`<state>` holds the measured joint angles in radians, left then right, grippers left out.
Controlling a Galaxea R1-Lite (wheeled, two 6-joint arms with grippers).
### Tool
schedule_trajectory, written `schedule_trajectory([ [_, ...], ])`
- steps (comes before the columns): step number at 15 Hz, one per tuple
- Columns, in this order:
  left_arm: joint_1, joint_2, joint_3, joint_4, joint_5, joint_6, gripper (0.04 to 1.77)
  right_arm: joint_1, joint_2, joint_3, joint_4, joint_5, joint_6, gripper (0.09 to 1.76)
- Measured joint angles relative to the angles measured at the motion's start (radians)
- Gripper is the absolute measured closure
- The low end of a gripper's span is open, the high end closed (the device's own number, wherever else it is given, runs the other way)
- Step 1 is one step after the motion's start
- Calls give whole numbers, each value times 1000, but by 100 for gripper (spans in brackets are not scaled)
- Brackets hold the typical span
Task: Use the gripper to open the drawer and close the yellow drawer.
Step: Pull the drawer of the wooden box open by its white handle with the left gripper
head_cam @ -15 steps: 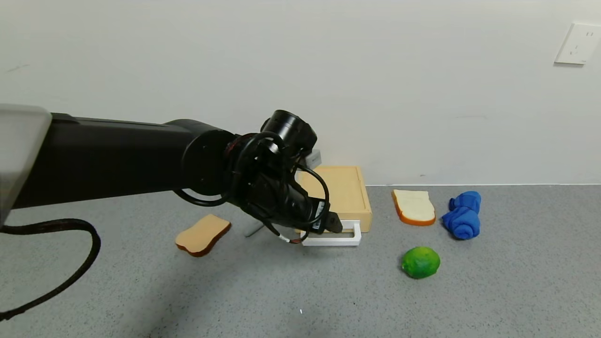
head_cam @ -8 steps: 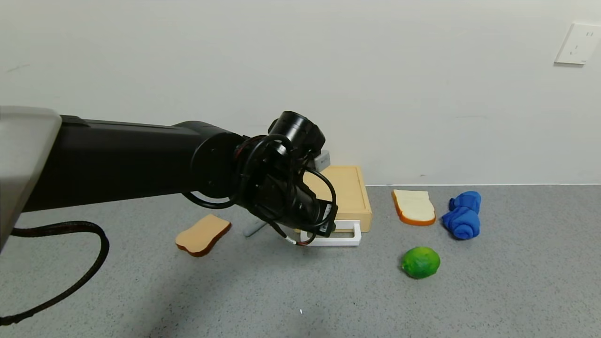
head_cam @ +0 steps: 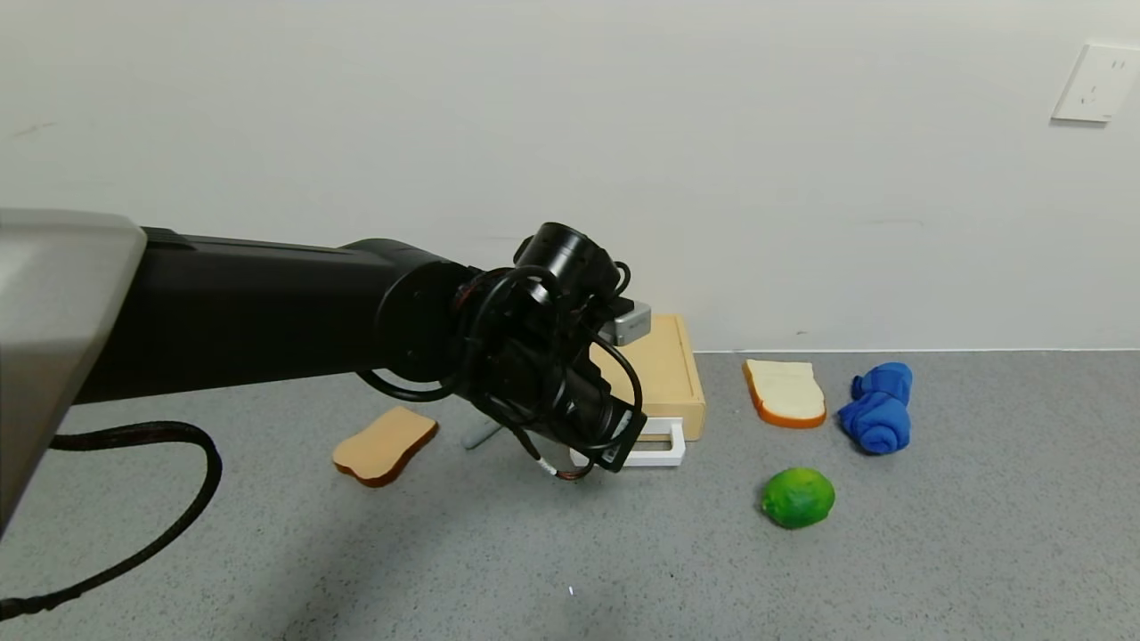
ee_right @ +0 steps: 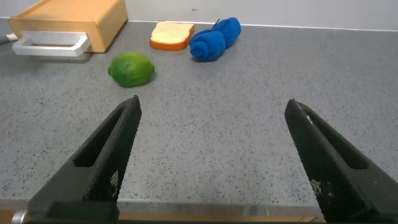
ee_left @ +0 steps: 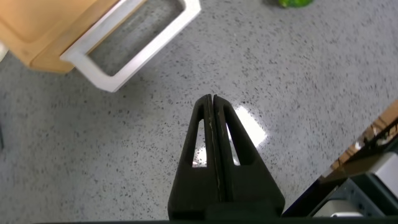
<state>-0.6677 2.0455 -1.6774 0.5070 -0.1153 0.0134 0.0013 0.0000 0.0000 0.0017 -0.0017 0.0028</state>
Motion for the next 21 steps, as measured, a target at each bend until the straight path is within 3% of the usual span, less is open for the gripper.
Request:
schedule_trajectory([
  [6, 45, 29, 4, 1, -120, 358, 170, 0, 0, 0, 0, 0, 0, 15],
  [9, 71, 67, -19, -1, -160, 458, 170, 0, 0, 0, 0, 0, 0, 15],
  [16, 87, 210, -185, 4, -164, 588, 170, 0, 0, 0, 0, 0, 0, 15],
  [21, 100, 285, -284, 87, -145, 660, 170, 0, 0, 0, 0, 0, 0, 15],
])
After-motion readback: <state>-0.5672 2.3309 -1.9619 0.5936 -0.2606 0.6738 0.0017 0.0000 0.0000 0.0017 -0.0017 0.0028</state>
